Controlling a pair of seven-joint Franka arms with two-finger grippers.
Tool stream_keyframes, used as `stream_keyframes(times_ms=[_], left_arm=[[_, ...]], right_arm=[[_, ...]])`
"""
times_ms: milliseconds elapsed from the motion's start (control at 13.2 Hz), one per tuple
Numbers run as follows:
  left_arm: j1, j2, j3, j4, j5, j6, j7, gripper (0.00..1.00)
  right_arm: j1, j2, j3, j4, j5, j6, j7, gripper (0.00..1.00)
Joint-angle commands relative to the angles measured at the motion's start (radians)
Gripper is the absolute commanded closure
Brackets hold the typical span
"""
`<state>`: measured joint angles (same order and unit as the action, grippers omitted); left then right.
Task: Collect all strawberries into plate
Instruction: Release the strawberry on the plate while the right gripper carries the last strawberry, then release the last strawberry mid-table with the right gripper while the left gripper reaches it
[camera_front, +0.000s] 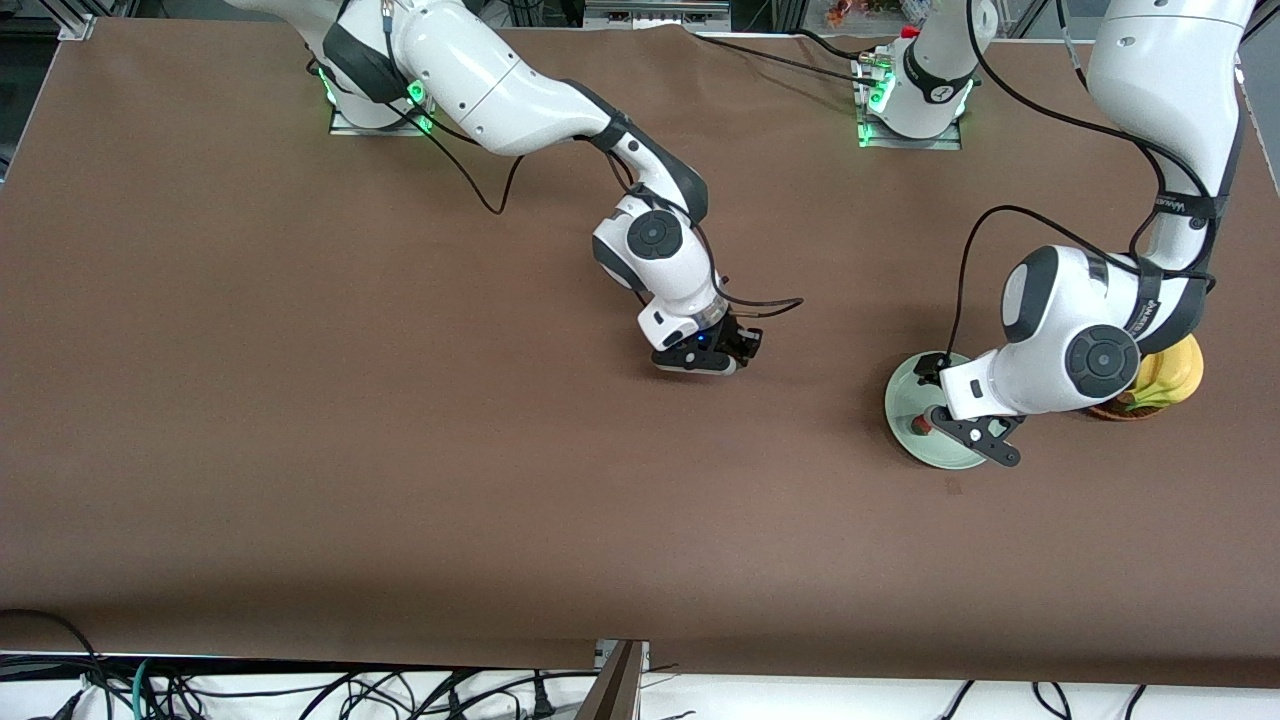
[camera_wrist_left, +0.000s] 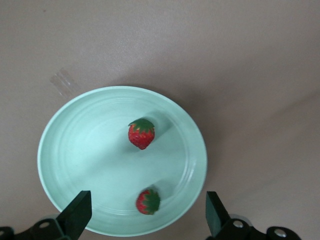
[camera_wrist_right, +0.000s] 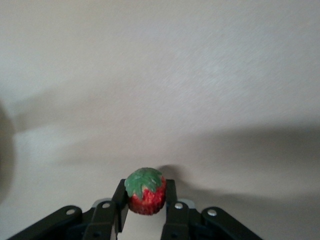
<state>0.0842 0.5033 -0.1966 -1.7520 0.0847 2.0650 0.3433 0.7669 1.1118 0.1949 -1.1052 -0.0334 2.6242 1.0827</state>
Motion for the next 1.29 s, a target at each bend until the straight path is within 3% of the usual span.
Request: stream_keyframes(times_ms=[0,303,379,455,531,834,1213], left_arm=[[0.005,-0.034,-0.012,-0.004,-0.036,-0.048,-0.094,0.0],[-0.003,-0.035,-0.047,-0.004,-0.077,-0.054,-0.248,0.0],[-0.003,-0.037,-0.05,-0.003,-0.077,-0.054,-0.277,0.0],[-0.003,-0.043,-0.053,-0.003,-0.077,-0.055,-0.296,0.0],[-0.003,-0.046,-0.06,-0.004,-0.077,-0.055,-0.305,0.0],[-0.001,-0.049,-0.061,-0.004,-0.1,-0.066,-0.325,0.0],[-0.014,-0.04,-0.078,-0.01,-0.172,-0.056,-0.473,0.0]], right_arm=[[0.009,0.034,0.029,0.065,0.01,0.0,0.017,1.0],[0.037,0.069,0.031,0.077,0.01,0.089,0.017,0.97],[0.043,0.075,0.031,0.077,0.01,0.106,0.017,0.79],[0.046,0.077,0.031,0.076,0.009,0.108,0.017,0.43],[0.046,0.074,0.031,0.076,0.007,0.105,0.017,0.01],[0.022,0.031,0.031,0.076,0.009,0.065,0.008,0.0],[-0.112,-0.134,0.029,0.041,0.009,-0.203,-0.104,0.0]])
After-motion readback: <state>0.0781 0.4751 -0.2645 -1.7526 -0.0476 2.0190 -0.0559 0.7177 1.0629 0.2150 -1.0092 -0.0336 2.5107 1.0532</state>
